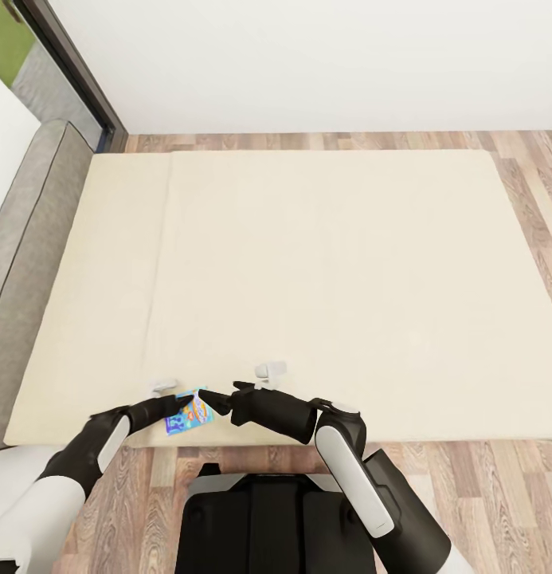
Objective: Put all the toys in the child's room - the three board games (two on the bed and one on the table), the two jigsaw puzzles on the table, and the tennis ball on the table - inside the toy box on the table in the child's room.
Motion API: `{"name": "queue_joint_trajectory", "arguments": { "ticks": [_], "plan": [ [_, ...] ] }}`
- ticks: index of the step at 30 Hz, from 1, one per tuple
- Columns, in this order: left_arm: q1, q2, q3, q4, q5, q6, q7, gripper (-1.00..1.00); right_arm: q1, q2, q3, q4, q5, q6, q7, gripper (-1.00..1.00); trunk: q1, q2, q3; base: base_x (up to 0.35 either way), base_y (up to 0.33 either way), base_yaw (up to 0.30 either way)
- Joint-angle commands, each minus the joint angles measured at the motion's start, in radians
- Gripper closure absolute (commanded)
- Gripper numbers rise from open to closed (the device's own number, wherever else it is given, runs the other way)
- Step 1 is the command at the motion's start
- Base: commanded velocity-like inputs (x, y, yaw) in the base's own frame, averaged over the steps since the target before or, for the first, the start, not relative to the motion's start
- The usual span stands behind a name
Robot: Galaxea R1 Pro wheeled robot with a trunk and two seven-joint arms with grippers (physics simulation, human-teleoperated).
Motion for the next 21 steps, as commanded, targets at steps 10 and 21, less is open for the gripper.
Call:
{"name": "queue_joint_trajectory", "arguments": {
  "ticks": [10, 21],
  "plan": [
    [0.001, -0.023, 0.001, 0.06, 0.021, 0.015, -0.005, -1.0, 0.0, 0.0, -0.001, 0.0, 0.002, 0.004, 0.003, -1.0, 0.001, -0.001, -0.001, -0.011, -0.08, 0.0],
    [0.001, -0.023, 0.001, 0.06, 0.022, 0.016, -0.005, -1.0, 0.0, 0.001, -0.001, 0.0, 0.002, 0.004, 0.003, -1.0, 0.001, -0.001, -0.001, -0.001, -0.017, 0.0]
  ]
}}
